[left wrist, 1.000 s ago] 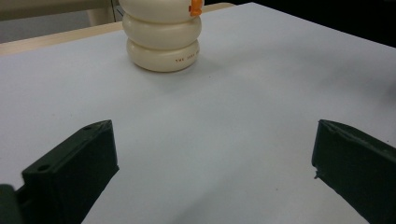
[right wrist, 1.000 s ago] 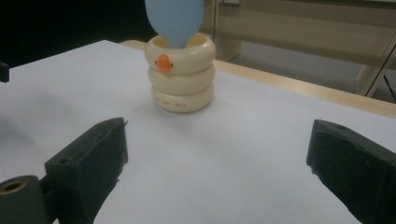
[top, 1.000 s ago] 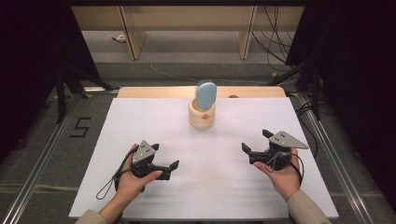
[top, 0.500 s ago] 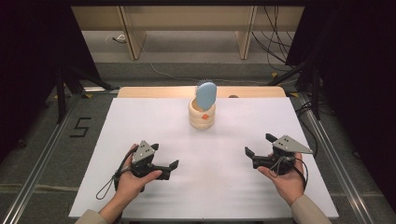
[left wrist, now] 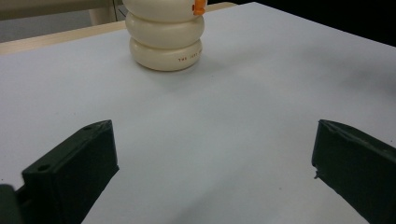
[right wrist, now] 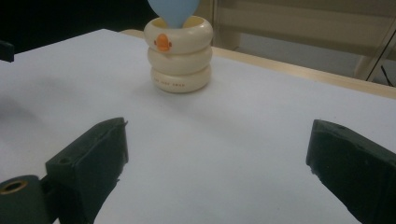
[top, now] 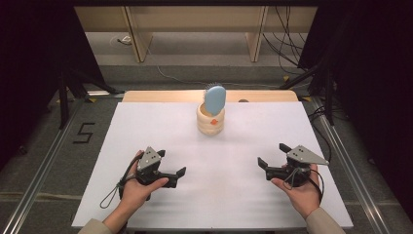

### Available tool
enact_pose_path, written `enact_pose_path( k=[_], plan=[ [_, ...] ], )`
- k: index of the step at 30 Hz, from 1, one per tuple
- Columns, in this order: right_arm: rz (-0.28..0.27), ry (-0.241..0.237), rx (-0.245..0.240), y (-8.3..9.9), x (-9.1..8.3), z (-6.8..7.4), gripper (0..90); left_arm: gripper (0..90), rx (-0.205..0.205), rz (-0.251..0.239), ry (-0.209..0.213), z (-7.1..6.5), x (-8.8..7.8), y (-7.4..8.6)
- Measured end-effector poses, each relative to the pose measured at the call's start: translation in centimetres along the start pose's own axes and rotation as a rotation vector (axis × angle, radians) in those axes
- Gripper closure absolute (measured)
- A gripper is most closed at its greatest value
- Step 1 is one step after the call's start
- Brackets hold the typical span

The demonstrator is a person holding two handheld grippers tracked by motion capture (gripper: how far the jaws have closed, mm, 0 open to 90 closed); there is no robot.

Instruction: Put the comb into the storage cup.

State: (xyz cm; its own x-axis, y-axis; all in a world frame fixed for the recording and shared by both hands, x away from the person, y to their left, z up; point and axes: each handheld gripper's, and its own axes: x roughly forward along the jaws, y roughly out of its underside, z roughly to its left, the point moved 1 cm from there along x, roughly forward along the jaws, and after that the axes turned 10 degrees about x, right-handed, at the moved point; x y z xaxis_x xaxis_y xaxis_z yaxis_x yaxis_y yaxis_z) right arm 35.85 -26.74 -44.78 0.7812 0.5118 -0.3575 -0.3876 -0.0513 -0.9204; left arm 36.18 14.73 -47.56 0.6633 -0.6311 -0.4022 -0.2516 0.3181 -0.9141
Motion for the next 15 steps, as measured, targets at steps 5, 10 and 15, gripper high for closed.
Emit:
enact_pose_path(
  k=[5,10,15],
  plan=[
    [-0.001,0.003,0.005,0.11,-0.14,-0.08,6.5,0.0,0.0,0.001,0.0,-0.05,0.03,0.03],
    [0.0,0.006,0.011,0.23,-0.3,-0.13,6.5,0.0,-0.002,0.001,0.0,-0.05,0.06,0.05],
    [0.0,0.007,0.012,0.24,-0.29,-0.12,6.6,0.0,0.001,0.001,0.001,-0.03,0.05,0.02]
  ],
)
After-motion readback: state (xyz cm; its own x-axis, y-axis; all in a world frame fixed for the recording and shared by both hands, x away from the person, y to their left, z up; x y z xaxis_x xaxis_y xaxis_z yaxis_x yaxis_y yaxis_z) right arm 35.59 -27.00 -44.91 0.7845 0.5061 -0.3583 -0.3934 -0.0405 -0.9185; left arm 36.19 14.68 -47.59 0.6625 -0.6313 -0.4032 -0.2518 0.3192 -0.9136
